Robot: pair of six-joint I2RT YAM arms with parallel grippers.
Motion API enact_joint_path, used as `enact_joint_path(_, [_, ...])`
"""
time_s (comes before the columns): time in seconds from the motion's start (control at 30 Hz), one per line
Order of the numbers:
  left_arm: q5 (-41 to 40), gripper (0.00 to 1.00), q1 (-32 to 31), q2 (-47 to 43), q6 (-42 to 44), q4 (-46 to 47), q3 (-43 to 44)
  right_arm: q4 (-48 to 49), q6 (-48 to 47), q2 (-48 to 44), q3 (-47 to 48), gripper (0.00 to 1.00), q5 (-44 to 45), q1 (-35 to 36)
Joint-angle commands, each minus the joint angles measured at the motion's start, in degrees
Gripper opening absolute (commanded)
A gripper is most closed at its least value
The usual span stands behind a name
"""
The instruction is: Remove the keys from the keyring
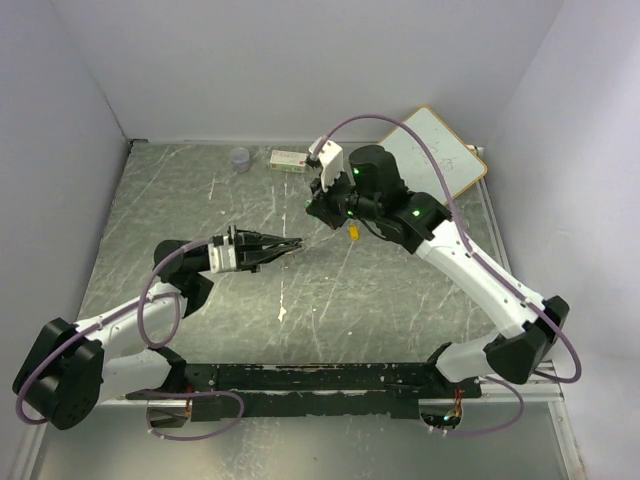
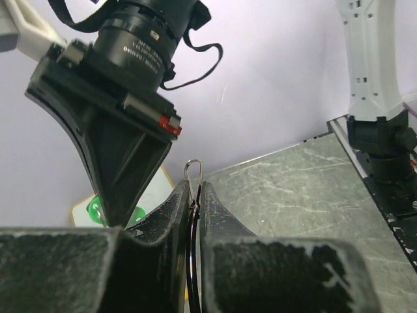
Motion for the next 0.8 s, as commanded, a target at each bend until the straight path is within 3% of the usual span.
enact_joint_path(0.0, [-5.7, 0.07, -0.1, 0.8, 5.9, -11.6, 3.1, 3.6, 4.4, 2.7, -1.8, 0.0, 14.5, -0.6])
enact_joint_path(0.13, [-13.7, 0.07, 0.2, 4.8, 7.8, -22.2, 6.1, 7.8, 6.7, 3.4, -3.6, 0.0, 16.0, -4.1])
enact_joint_path(0.27, [-19.3, 0.07, 2.1, 10.4, 3.3, -23.9, 7.7, 11.3, 9.1, 4.4, -6.2, 0.0, 16.9, -8.1])
enact_joint_path(0.5, [-18.7, 0.07, 8.5, 22.2, -11.6, -12.5, 6.9, 17.5, 12.0, 5.7, -13.6, 0.0, 20.1, -11.0])
enact_joint_path(0.77, [-17.1, 0.07, 9.9, 32.0, -17.3, -1.7, 7.0, 23.5, 13.9, 10.1, -18.3, 0.0, 15.8, -12.0])
